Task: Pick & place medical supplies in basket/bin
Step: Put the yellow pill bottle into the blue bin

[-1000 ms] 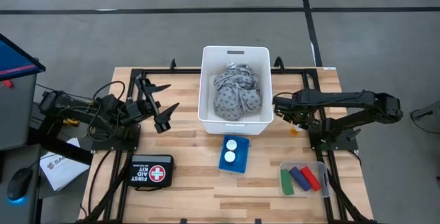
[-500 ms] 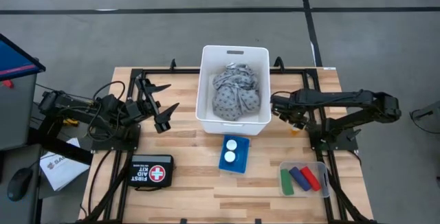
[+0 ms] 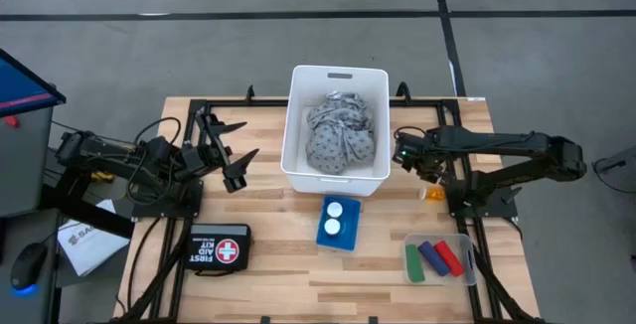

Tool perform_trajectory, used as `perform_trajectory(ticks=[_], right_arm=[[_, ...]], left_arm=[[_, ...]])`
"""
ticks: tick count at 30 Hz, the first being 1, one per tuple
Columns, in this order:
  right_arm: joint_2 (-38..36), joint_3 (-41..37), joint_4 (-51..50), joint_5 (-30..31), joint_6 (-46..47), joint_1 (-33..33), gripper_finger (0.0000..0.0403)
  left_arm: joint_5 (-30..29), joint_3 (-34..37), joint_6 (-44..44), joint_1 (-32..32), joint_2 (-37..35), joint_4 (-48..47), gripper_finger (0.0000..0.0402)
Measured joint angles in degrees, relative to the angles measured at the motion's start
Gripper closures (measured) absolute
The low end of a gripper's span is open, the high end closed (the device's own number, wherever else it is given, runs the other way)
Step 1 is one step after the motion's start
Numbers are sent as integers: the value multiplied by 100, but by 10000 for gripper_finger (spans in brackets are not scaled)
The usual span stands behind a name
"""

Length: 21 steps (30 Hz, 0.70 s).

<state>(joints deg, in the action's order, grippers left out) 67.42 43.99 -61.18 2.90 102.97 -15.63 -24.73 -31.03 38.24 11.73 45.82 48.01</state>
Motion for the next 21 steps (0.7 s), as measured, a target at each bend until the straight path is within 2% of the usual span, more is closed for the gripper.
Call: perform_trajectory(ticks=[4,8,11,17,21], right_arm=[[-120,114,-454,28,-383,177,217],[-220,139,-640,52,-1476,373,217],[-224,139,-484,33,-1907,537,217],[-135,139,-178,-119,-3848,918,217],[-42,143,-240,-235,-4465,1215,217]], left_arm=[[0,0,2,-2,0,0,116],[0,0,2,-2,-1,0,116],[0,0,0,-2,0,0,116],[0,0,0,-2,0,0,116],[81,0,1,-2,0,-2,116]])
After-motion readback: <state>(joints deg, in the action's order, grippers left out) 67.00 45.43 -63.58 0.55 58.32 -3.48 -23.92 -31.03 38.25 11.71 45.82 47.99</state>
